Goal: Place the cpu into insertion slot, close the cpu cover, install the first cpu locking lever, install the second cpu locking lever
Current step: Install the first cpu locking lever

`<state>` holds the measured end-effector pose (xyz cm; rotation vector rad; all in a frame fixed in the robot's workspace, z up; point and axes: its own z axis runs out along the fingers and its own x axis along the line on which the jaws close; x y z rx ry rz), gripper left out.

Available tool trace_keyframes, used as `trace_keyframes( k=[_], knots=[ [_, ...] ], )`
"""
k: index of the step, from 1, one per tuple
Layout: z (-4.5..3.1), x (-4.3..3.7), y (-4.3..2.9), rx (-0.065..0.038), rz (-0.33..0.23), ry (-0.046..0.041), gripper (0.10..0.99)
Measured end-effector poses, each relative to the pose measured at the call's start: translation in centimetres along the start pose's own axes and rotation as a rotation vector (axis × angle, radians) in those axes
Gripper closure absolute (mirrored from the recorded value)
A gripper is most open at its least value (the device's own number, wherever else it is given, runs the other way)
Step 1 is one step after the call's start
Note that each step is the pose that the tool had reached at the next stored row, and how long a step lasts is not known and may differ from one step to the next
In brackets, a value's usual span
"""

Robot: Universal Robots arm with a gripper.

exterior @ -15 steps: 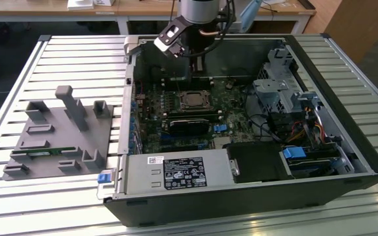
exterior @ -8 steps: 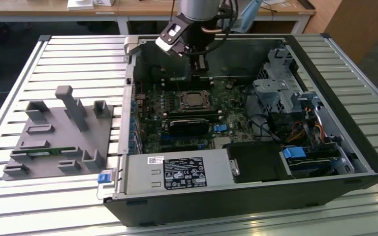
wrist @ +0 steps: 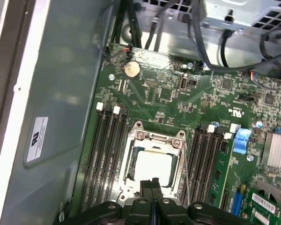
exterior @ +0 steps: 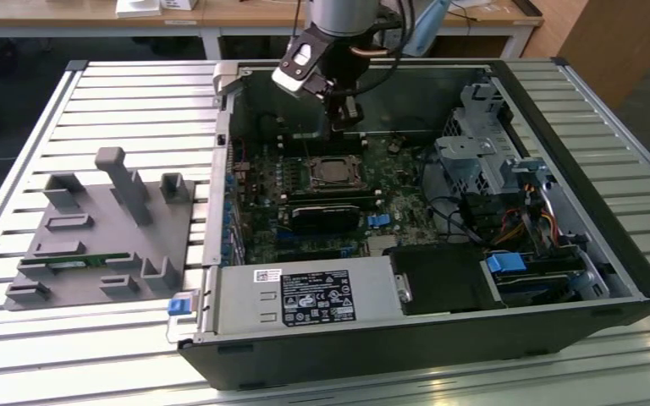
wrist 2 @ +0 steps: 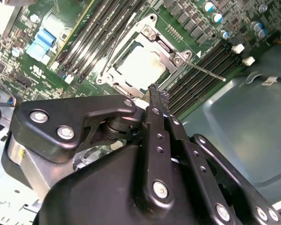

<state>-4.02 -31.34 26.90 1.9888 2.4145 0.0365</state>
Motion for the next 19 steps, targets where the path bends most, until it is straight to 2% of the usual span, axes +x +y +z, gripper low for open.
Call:
trace_keyframes(
  k=[11, 19],
  knots=[
    [0.00, 0.02, -0.09, 0.001, -0.106, 0.0017, 0.980],
    [0.01, 0.02, -0.10, 0.001, -0.246, 0.0055, 0.980]
  ],
)
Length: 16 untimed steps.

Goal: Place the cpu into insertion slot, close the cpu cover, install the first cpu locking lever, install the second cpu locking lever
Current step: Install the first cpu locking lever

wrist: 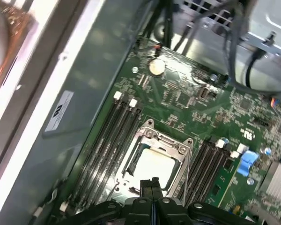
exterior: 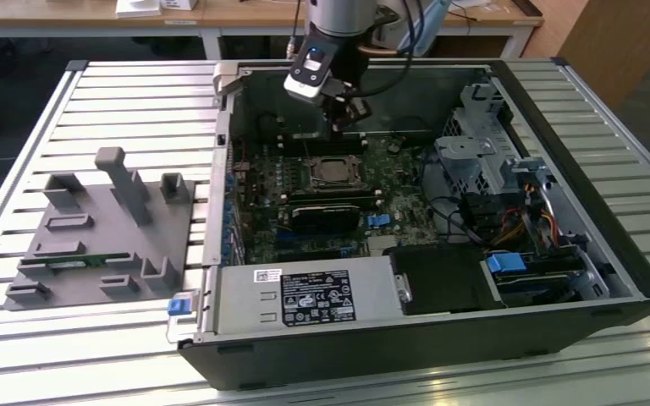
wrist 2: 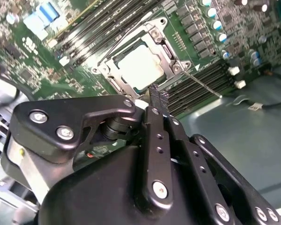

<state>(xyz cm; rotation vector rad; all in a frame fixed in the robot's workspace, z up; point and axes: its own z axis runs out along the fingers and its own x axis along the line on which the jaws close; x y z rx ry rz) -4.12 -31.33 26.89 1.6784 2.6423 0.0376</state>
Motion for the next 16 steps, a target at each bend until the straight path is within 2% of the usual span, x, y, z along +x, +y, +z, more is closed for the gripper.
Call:
trace_keyframes(
  k=[16],
  knots=[
    [0.03, 0.00, 0.00, 0.001, -0.291, 0.0076, 0.980]
  ],
)
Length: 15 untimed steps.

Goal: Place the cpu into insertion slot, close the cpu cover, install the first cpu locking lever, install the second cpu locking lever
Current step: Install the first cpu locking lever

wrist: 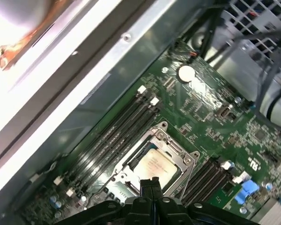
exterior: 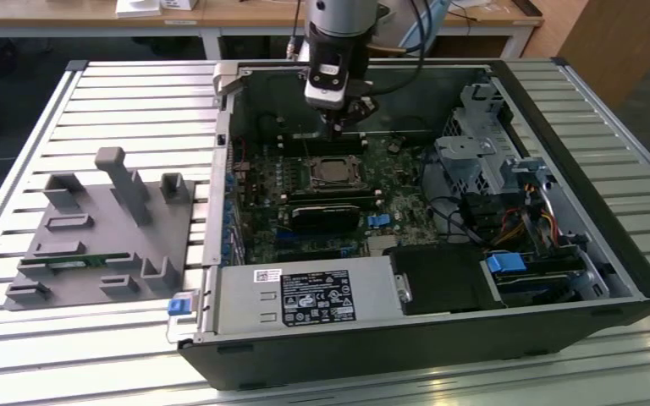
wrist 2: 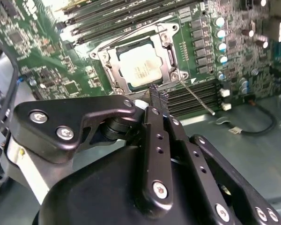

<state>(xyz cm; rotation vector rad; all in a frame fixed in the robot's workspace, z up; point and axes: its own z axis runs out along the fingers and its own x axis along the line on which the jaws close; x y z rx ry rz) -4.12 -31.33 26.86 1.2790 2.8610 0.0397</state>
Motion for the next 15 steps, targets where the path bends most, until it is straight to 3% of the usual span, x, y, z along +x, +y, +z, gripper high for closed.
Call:
trace_keyframes(
  k=[15],
  knots=[
    [0.02, 0.00, 0.00, 0.001, -0.264, 0.0069, 0.980]
  ],
)
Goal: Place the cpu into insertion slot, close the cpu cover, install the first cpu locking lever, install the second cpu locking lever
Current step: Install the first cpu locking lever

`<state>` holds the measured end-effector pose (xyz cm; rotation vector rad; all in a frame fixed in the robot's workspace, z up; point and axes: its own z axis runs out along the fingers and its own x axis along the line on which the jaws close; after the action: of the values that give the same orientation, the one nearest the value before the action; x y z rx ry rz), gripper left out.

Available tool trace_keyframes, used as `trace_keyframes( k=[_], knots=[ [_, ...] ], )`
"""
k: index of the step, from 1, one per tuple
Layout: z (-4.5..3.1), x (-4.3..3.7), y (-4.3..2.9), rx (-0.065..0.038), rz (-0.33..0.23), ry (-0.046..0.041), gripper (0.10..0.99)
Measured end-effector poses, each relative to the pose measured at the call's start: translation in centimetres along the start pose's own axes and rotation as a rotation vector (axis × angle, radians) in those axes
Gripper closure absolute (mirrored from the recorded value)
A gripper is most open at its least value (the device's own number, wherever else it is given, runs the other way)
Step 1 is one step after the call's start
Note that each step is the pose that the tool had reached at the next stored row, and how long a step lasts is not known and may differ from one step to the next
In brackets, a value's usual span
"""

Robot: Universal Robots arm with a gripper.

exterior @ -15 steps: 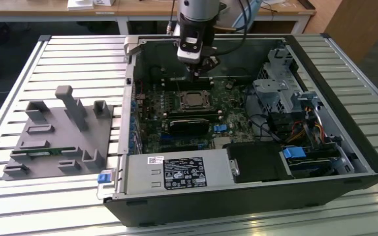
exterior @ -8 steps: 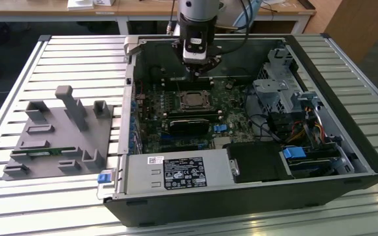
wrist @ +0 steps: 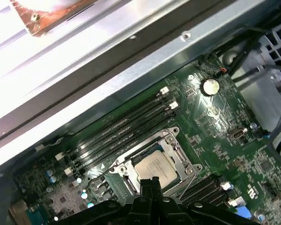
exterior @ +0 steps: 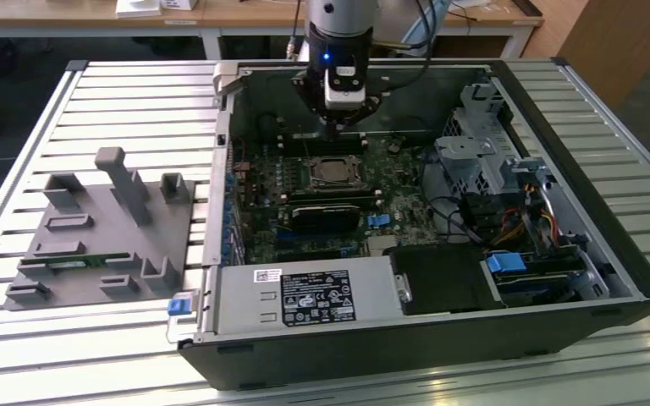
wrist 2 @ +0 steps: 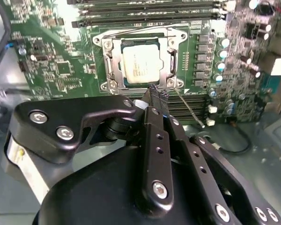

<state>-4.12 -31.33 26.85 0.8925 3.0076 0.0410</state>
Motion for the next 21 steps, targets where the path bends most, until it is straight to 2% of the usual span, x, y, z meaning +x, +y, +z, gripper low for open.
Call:
trace_keyframes(
  k=[21],
  knots=[
    [0.01, 0.00, 0.00, 0.001, -0.343, 0.0090, 0.980]
  ],
)
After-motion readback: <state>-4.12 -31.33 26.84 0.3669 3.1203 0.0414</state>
